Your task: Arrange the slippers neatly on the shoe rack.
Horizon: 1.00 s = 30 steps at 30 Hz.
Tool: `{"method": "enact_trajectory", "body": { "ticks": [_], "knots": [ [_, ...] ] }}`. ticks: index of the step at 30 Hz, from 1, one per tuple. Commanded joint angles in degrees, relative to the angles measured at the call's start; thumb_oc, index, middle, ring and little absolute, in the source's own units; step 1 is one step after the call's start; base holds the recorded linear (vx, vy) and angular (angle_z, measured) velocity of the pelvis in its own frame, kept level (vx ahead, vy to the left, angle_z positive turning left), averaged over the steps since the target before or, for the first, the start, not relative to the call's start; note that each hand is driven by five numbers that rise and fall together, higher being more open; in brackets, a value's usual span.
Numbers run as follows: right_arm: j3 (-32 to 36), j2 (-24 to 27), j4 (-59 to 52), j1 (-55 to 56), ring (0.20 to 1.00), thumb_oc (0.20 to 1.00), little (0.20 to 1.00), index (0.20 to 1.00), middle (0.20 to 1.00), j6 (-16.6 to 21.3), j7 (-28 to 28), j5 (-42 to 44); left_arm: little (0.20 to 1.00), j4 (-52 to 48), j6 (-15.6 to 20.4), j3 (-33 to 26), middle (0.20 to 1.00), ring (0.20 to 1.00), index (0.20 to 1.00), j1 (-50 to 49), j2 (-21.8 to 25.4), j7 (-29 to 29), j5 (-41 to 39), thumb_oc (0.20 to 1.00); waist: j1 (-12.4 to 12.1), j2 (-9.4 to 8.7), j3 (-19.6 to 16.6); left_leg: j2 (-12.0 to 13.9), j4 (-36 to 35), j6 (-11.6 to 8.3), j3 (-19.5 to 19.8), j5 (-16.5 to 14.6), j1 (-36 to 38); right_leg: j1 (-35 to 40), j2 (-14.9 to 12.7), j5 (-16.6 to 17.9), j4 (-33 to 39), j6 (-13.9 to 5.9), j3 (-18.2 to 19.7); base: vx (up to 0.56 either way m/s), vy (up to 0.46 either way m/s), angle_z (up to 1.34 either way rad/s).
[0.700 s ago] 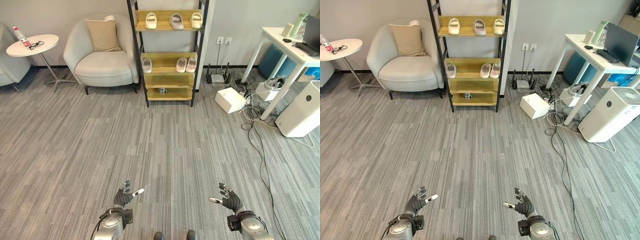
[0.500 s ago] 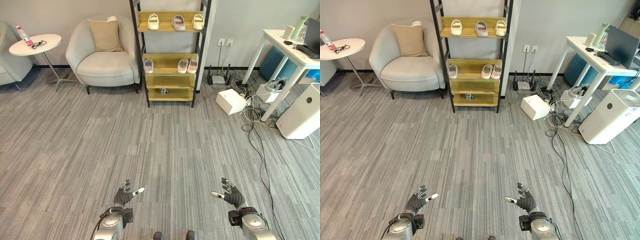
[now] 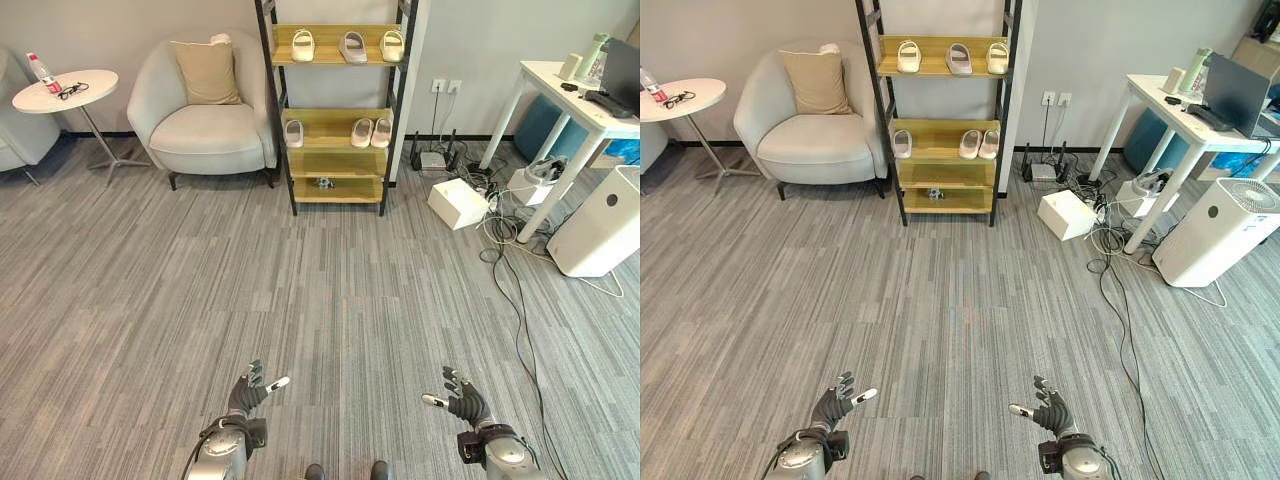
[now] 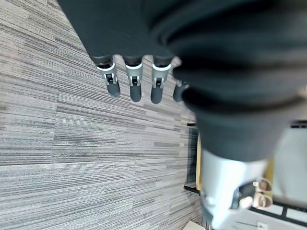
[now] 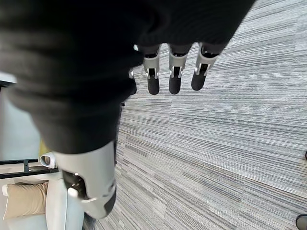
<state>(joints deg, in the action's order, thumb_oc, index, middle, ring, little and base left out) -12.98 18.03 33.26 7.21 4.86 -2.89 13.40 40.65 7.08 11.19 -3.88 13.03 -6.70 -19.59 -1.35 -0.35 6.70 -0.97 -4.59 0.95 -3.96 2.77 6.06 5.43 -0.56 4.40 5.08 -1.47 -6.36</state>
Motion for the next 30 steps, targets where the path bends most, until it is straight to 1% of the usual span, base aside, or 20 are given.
{"method": "enact_trajectory", "body": {
  "ticks": [1,8,12,16,23,25,26,27,29,30],
  "knots": [
    [-1.5,1.0,-2.1,-1.4,1.0,1.0,1.0,1.0,1.0,1.6,0.4,-0.7,1.0,1.5,1.4,0.6,1.0,1.0,1.0,3.0,0.4,0.7,-0.4,1.0,0.0,-1.17,-2.0,1.8,-0.4,-3.5,0.1,-1.1,-1.1,0.2,-3.9,-3.6,-0.1,-5.01,-1.3,0.0,-0.015,0.03],
    [-2.4,0.3,-0.6,-1.2,1.0,1.0,1.0,1.0,1.0,1.5,1.2,1.2,1.0,2.2,1.4,0.6,1.0,1.0,1.0,2.8,0.6,0.8,-0.2,1.0,-0.2,-1.31,-1.9,1.9,-0.4,-3.58,0.3,-1.1,-1.0,0.4,-3.8,-3.7,-0.1,-4.88,-0.9,0.0,0.0,0.0],
    [-2.7,-1.2,0.6,-1.2,1.0,1.0,1.0,1.0,1.0,2.0,2.4,6.7,1.0,2.8,1.3,1.0,1.0,1.0,1.0,2.9,0.4,1.0,-0.5,1.0,-0.1,-1.32,-1.9,2.0,-0.4,-3.62,0.4,-1.2,-0.9,0.2,-3.6,-3.7,-0.1,-4.86,-0.8,0.0,0.0,0.0],
    [-3.3,-0.7,0.0,-1.9,1.0,1.0,1.0,1.0,1.0,1.7,2.4,6.1,1.0,2.5,1.3,0.7,1.0,1.0,1.0,2.7,0.4,0.9,-1.9,1.0,-0.5,-1.52,-1.3,1.8,-0.4,-3.36,0.5,-1.1,-1.2,-0.3,-3.7,-3.3,-0.1,-4.89,-0.2,0.0,0.0,0.0],
    [-2.1,0.5,-1.1,-2.3,1.0,1.0,1.0,1.0,1.0,1.7,2.0,4.1,1.0,0.9,1.7,-0.8,1.0,1.0,1.0,2.3,1.4,0.6,-1.8,1.0,-0.5,-1.91,-0.6,1.4,-0.4,-3.02,0.7,-1.4,-1.8,-0.4,-4.2,-3.5,-0.1,-5.14,-1.0,0.02,0.031,0.01],
    [-1.3,1.0,-1.0,-2.6,1.0,1.0,1.0,1.0,1.0,1.9,2.0,3.8,1.0,-1.1,2.1,-1.2,1.0,1.0,1.0,2.0,3.1,0.4,1.2,1.0,-0.6,-2.15,-0.4,1.1,-0.4,-2.71,0.6,-1.6,-2.1,-0.6,-4.6,-3.2,-0.1,-5.56,-1.0,0.01,0.076,0.0],
    [-0.5,1.5,-1.3,-2.7,1.0,1.0,1.0,1.0,1.0,2.0,2.1,3.7,1.0,-3.3,2.2,-1.1,1.0,1.0,1.0,1.4,4.7,0.6,4.2,1.0,-0.7,-2.28,-0.1,0.9,-0.3,-2.41,0.4,-1.9,-2.3,-0.8,-4.9,-3.1,-0.7,-5.79,-1.1,0.0,0.094,-0.01],
    [-0.3,1.6,-1.3,-2.7,1.0,1.0,1.0,1.0,1.0,2.2,2.2,3.6,1.0,-3.6,2.3,-1.2,1.0,1.0,1.0,1.3,5.2,0.7,4.8,1.0,-0.8,-2.28,0.1,0.8,-0.1,-2.2,0.4,-2.0,-2.3,-1.4,-5.1,-3.2,-2.0,-5.85,-1.0,-0.02,0.115,0.0],
    [0.6,2.0,-1.3,-3.2,1.0,1.0,1.0,1.0,1.0,2.5,2.3,3.3,1.0,-3.9,2.4,-1.7,1.0,1.0,1.0,1.3,6.4,1.0,5.6,1.0,-0.8,-2.16,1.3,0.6,0.4,-1.25,0.6,-2.5,-2.9,-6.0,-5.7,-4.4,-10.1,-6.55,-0.2,-0.07,0.132,-0.02],
    [1.0,1.8,-1.1,-3.3,1.0,1.0,1.0,1.0,1.0,2.7,2.3,3.4,1.0,-3.8,2.4,-1.9,1.0,1.0,1.0,1.4,6.6,1.0,6.2,1.0,-0.8,-2.05,2.0,0.4,0.5,-0.62,0.3,-2.8,-2.9,-8.6,-6.1,-3.9,-15.3,-7.67,-0.2,-0.09,0.22,-0.16]
  ]
}}
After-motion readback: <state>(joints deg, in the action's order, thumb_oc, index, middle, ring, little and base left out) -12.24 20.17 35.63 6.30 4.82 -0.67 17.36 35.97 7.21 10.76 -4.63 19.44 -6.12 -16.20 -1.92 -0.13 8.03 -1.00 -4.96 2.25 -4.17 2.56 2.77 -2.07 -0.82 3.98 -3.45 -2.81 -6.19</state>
